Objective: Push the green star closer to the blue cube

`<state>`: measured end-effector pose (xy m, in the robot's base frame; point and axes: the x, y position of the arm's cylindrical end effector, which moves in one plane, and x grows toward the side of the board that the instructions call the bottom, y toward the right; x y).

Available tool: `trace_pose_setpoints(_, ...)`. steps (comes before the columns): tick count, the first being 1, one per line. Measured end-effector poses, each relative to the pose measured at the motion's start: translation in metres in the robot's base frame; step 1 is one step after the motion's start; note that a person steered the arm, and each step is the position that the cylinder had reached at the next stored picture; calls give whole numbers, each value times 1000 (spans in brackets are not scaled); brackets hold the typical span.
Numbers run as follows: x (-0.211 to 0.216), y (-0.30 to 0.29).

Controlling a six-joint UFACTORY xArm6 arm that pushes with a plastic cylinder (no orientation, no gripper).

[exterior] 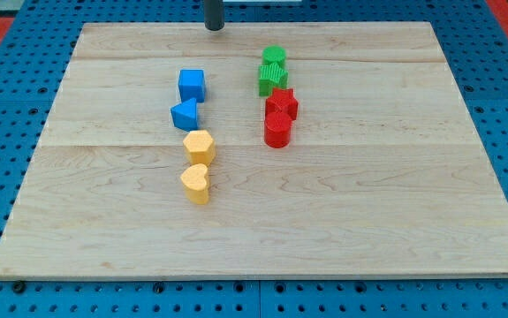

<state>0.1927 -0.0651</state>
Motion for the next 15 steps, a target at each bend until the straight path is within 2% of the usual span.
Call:
trace_pose_setpoints(4, 4, 2)
trace_pose_setpoints(5, 26, 17)
trace_pose_setpoints(6, 27, 119)
trace_pose_setpoints(7, 66, 227)
trace_pose_setpoints(8, 106, 185)
trace_pose_setpoints(9, 112, 143)
trace_pose_setpoints(10, 118, 126)
trace_pose_setpoints(11, 136, 116)
trace_pose_setpoints(12, 133, 136)
trace_pose_setpoints(13, 157, 124)
trace_pose_setpoints(14, 162, 80)
trace_pose_setpoints(15, 156, 95)
